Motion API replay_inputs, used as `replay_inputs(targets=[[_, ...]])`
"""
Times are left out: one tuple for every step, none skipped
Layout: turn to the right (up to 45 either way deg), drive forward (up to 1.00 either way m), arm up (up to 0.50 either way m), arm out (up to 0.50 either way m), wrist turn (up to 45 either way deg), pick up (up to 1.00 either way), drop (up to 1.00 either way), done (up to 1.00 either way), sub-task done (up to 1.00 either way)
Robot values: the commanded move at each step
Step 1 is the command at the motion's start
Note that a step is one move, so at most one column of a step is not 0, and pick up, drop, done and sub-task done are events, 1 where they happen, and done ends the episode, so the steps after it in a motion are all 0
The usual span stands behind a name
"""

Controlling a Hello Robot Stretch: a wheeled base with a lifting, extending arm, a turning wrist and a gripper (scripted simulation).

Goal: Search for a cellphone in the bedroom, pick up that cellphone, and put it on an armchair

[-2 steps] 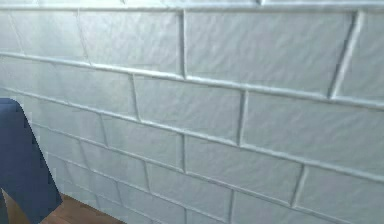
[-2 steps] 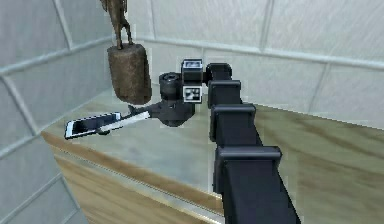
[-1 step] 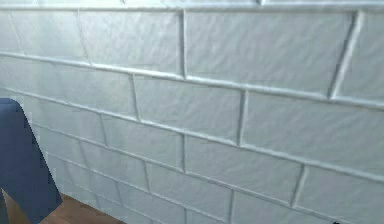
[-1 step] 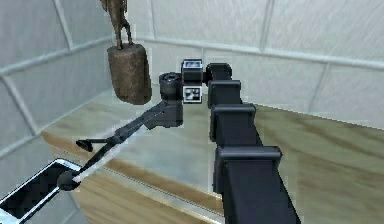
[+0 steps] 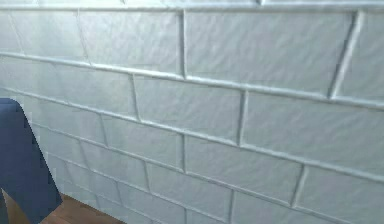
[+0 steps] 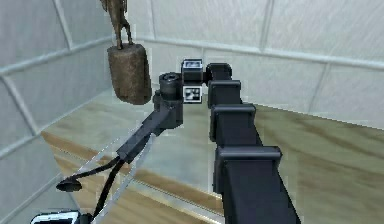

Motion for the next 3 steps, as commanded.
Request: replay_inputs(targets=[[0.0, 0.0, 0.0, -0.22, 0.0, 0.0, 0.0, 0.0, 0.0], [-45.0, 0.0, 0.0, 0.0, 0.0, 0.0, 0.0, 0.0, 0.0], [-24.0, 0.0, 0.0, 0.0, 0.0, 0.0, 0.0, 0.0, 0.0]])
